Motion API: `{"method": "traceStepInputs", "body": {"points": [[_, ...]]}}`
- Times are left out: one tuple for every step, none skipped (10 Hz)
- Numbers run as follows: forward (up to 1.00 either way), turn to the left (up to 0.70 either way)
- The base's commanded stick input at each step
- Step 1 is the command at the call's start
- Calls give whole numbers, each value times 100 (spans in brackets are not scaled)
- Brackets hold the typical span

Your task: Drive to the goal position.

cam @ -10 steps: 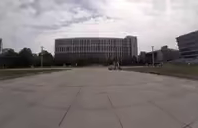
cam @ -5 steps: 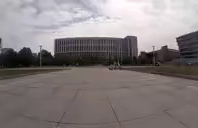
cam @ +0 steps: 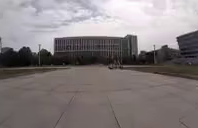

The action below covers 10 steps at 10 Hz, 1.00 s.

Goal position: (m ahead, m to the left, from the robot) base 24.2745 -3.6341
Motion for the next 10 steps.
{"method": "traceStepInputs", "body": {"points": [[70, 0], [70, 0], [70, 0], [70, 0], [70, 0], [70, 0], [70, 0], [70, 0], [70, 0], [70, 0]]}}
